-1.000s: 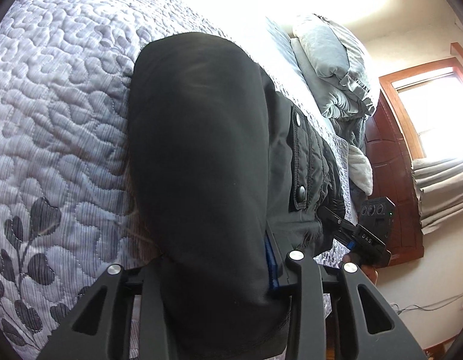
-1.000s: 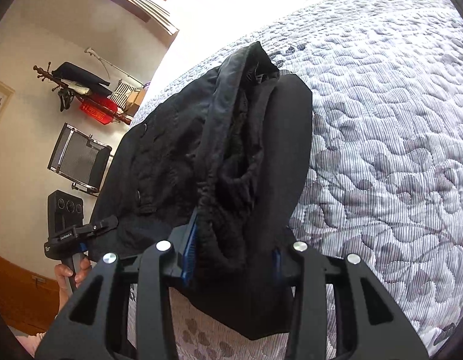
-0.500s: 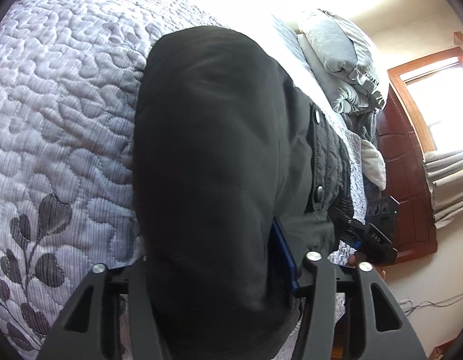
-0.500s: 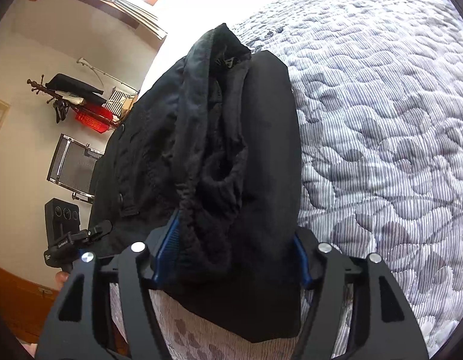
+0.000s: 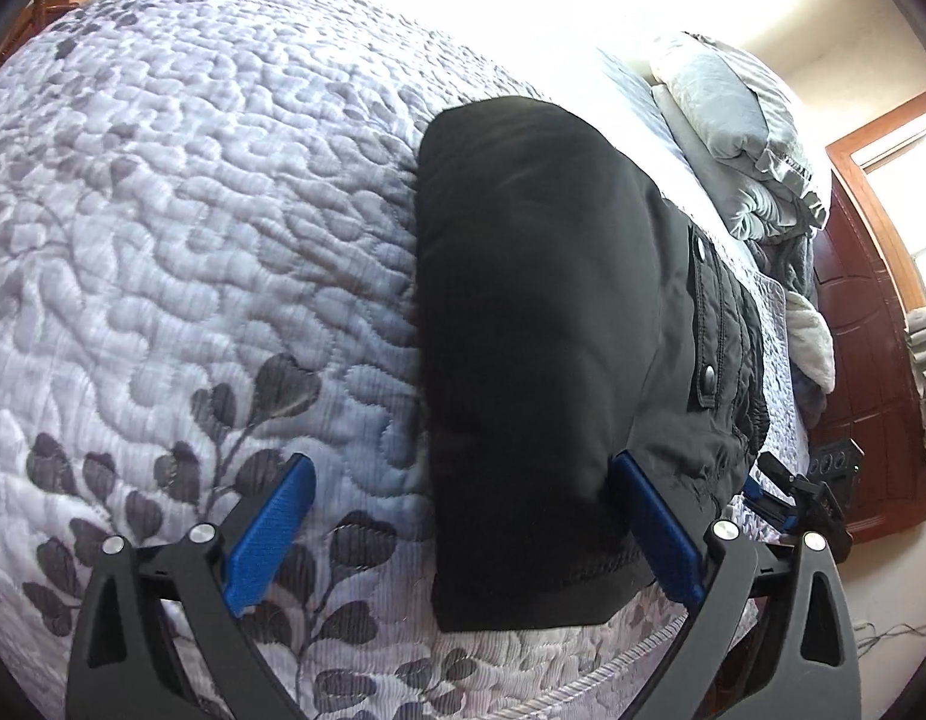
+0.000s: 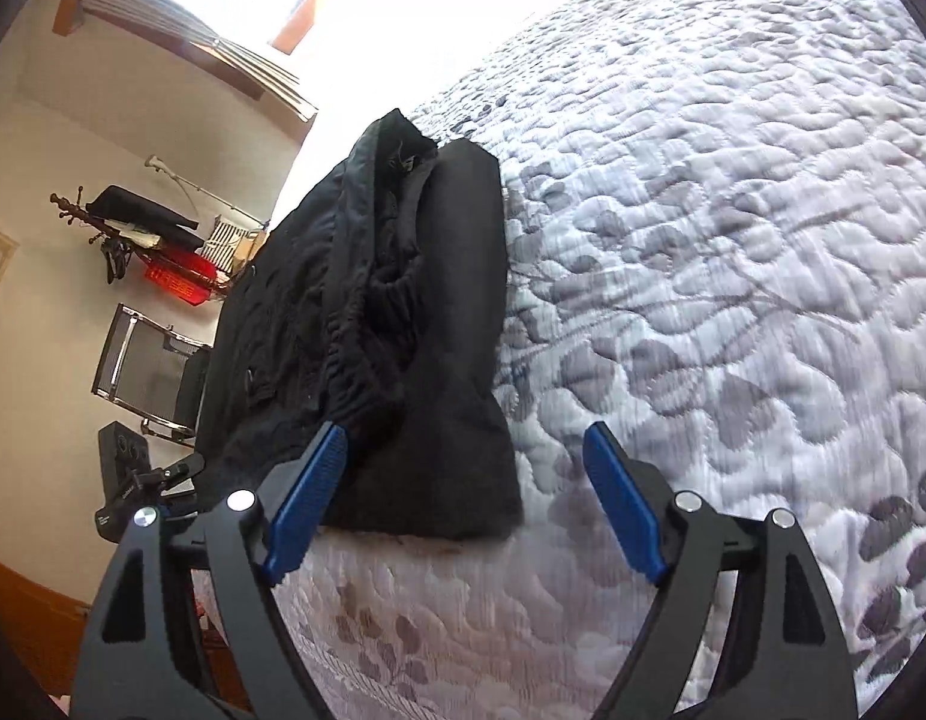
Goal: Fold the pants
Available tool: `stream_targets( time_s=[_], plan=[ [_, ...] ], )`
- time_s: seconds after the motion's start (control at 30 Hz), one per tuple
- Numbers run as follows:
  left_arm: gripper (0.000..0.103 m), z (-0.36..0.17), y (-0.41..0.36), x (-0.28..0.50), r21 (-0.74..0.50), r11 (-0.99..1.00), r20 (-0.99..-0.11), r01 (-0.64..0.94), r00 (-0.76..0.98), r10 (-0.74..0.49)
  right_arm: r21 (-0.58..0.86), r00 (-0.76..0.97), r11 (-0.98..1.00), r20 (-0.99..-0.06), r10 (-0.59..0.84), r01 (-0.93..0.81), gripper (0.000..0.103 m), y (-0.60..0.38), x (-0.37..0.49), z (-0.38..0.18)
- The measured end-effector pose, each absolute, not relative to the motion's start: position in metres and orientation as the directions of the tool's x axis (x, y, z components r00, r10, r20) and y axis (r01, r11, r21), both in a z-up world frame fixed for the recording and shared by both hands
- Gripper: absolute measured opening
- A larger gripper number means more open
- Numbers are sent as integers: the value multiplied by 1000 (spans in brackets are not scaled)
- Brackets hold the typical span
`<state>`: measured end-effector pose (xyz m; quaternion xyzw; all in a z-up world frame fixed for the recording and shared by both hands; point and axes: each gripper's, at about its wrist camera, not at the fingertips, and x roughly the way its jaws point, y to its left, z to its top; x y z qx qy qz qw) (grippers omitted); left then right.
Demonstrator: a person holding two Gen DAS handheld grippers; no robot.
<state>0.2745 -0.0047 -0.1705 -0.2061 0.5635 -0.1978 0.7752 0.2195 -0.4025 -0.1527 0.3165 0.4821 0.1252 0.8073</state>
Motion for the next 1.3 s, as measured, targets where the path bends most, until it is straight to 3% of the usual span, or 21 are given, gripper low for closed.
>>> stream_targets(
  time_s=[0.23, 0.33, 0.53, 0.87, 1.3],
  plan=[
    [99, -150, 7, 235, -354, 930, -858, 100, 361, -365, 448, 505, 873, -808, 303, 192, 82, -398, 170, -137],
    [99, -145, 10, 211, -273, 957, -868, 102, 403, -291, 338, 493, 917, -847, 198, 213, 87, -381, 142, -131],
    [99, -142, 21, 161, -161, 986, -888, 43, 430, -164, 210, 452, 954, -887, 94, 214, 89, -338, 105, -130],
    [99, -122, -16, 112, -192, 976, -877, 106, 428, -219, 83, 461, 989, -887, 18, 123, 90, -253, 70, -108],
    [99, -46, -24, 89, -132, 974, -794, 183, 569, -214, 85, 582, 994, -812, 32, 63, 92, -234, 59, -20]
  ],
)
